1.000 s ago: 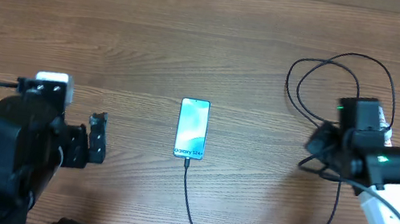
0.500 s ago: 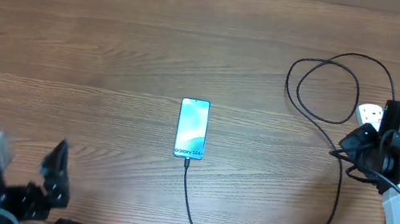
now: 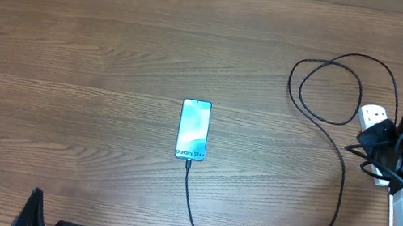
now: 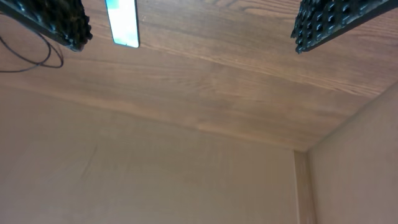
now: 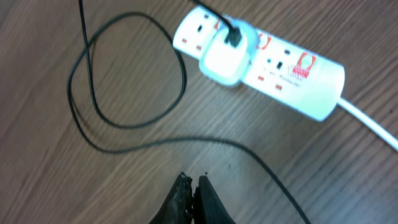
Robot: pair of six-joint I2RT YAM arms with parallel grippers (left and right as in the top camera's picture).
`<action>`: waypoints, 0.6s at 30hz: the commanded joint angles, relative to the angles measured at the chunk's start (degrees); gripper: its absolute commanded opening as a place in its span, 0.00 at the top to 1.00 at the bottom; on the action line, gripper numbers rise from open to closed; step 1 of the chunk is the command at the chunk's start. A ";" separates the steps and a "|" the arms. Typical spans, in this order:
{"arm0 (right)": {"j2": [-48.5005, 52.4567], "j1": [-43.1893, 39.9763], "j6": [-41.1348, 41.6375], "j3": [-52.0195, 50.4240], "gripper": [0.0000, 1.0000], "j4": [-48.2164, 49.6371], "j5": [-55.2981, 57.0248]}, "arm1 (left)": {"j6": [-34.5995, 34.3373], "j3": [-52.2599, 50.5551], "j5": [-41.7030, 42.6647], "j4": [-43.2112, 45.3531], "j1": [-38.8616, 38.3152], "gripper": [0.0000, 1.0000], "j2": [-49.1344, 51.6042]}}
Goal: Plug charger to phone and switch on socket
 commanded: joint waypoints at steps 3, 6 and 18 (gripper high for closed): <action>4.92 -2.27 0.26 0.61 0.96 2.27 0.79 | -0.55 0.22 -0.96 -2.10 0.37 0.00 -3.69; 8.48 -3.32 0.46 0.61 0.96 2.51 0.79 | -0.57 0.22 -0.96 -5.44 0.39 0.00 -4.81; 13.46 -9.20 3.34 0.63 0.96 6.34 -1.44 | -0.57 0.17 -1.40 -9.70 0.42 0.00 -5.18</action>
